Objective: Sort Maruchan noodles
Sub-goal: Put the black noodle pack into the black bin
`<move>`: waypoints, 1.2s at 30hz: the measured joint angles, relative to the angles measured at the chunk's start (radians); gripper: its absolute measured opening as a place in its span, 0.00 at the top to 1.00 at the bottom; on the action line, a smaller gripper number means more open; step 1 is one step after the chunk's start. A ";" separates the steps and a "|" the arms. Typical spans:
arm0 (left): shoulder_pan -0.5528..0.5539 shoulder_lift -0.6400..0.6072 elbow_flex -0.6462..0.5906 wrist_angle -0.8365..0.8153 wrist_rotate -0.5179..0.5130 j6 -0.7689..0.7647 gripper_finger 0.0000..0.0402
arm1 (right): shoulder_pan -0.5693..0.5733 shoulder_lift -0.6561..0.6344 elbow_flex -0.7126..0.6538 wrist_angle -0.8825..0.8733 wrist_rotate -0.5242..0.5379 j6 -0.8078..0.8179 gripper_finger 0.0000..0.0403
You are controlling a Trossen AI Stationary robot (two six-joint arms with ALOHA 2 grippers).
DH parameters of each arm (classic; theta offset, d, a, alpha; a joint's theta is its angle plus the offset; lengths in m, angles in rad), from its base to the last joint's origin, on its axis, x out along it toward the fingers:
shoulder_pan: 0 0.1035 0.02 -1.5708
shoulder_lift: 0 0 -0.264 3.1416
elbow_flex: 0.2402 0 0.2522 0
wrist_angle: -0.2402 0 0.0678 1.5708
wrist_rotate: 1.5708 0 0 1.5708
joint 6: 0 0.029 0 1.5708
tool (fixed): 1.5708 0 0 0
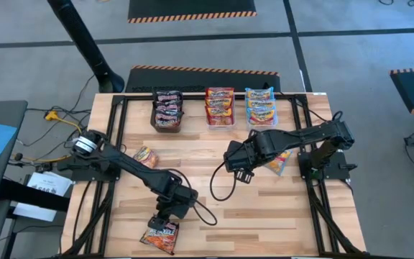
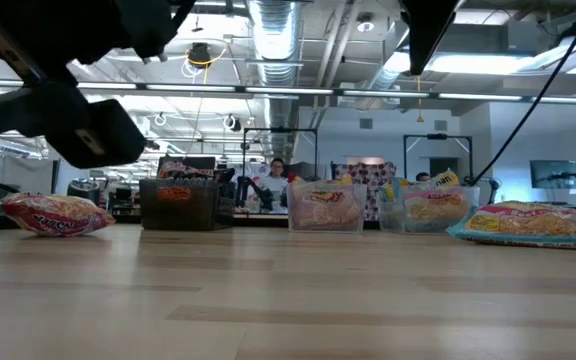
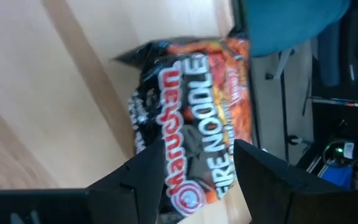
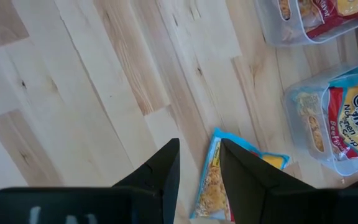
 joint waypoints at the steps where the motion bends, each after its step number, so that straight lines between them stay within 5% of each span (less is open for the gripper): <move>1: 0.000 -0.002 0.000 0.007 0.002 0.002 0.56 | 0.001 0.000 0.000 0.001 0.000 0.000 0.66; 24: 0.052 -0.002 0.000 -0.149 0.106 0.130 0.56 | 0.002 0.000 0.000 0.012 0.000 0.004 0.66; 36: 0.132 -0.002 0.000 -0.194 0.067 0.280 0.56 | 0.002 0.000 0.000 0.012 0.000 0.053 0.66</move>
